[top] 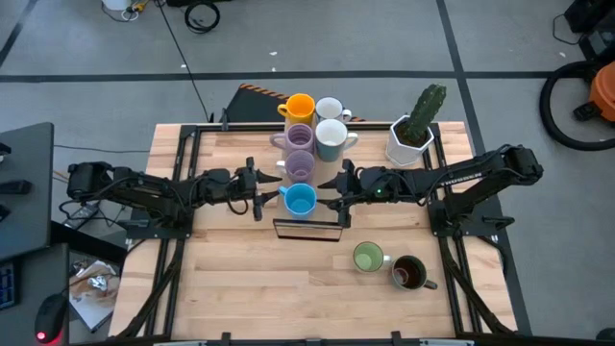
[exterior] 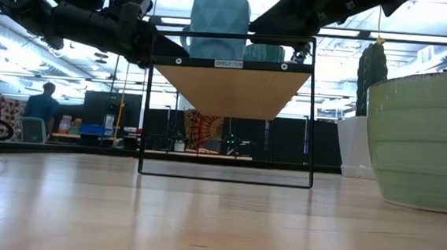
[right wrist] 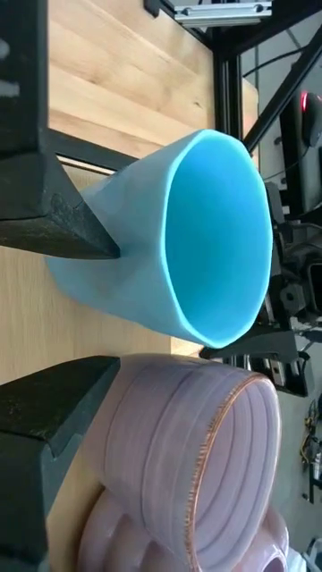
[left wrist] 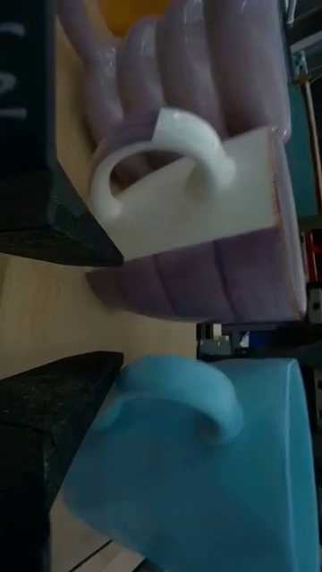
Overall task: Place coffee mugs
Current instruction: Put the light blue mug on the shelf aligned with the purple mug, then put the light green mug on the shelf aligned with light blue mug
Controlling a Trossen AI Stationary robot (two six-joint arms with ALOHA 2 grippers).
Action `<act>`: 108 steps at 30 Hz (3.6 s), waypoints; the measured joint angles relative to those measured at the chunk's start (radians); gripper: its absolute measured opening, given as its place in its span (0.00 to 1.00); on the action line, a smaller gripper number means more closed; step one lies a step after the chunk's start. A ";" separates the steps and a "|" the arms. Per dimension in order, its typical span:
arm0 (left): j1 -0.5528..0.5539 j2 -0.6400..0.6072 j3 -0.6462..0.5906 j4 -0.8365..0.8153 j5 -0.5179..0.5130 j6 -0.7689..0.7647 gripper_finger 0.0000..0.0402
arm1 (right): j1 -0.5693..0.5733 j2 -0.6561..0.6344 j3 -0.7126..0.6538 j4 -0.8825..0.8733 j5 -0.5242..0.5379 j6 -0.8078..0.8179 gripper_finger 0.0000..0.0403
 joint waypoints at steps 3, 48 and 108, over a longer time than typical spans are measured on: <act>-0.001 0.000 0.000 -0.014 0.004 0.000 0.43 | -0.004 0.000 0.000 0.000 0.010 0.004 0.48; 0.142 -0.051 0.045 -0.101 0.434 0.076 0.65 | 0.029 -0.033 0.000 -0.065 -0.058 0.120 0.48; 0.062 -0.411 -0.040 -0.494 0.357 0.093 0.65 | 0.049 0.017 0.323 -0.594 0.007 0.094 0.48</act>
